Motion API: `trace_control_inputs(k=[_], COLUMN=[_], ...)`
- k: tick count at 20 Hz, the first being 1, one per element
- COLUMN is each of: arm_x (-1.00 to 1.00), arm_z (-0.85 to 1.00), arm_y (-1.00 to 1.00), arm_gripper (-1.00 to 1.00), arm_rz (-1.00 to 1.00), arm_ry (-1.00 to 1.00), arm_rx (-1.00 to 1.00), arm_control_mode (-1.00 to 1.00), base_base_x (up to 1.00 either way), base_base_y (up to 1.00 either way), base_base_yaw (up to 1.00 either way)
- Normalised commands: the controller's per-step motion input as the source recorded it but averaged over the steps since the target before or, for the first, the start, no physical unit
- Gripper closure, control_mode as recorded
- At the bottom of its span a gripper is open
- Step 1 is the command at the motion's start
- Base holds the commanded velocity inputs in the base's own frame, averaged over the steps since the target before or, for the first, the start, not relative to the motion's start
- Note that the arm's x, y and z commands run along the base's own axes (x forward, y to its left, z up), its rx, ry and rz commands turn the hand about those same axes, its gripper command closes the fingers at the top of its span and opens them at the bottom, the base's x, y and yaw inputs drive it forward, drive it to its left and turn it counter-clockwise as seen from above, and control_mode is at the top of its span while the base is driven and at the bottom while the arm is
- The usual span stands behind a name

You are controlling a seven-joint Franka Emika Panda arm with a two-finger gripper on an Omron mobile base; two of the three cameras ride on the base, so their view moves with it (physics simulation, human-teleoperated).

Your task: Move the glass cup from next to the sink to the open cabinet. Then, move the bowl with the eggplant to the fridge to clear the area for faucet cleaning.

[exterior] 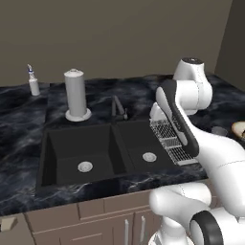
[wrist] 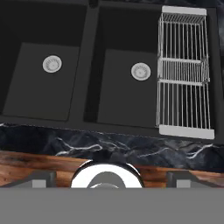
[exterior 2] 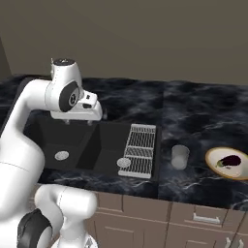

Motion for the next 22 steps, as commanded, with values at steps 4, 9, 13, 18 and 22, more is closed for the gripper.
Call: trace_control_inputs(k=[4,9,13,18,22], arm_x=[0.0,0.0,0.0,0.0,0.5], arm_z=[0.0,0.0,0.0,0.0,-0.1], arm_y=[0.0,0.0,0.0,0.0,-0.17], arm_gripper=[-1.0,-1.0,-1.0,-1.0,-1.0], arm_rz=[0.0,0.0,0.0,0.0,0.08], arm_ry=[0.0,0.0,0.0,0.0,0.0], arm_rx=[0.0,0.0,0.0,0.0,0.03], arm_control_mode=[1.0,1.0,1.0,1.0,-1.0], base_base_x=[-0.18,-0.05,0.07,0.12,0.39], base_base_y=[-1.0,-1.0,-1.0,-0.99,-0.29], base_base_yaw=[-0.3,-0.33,-0.36,-0.25,0.02])
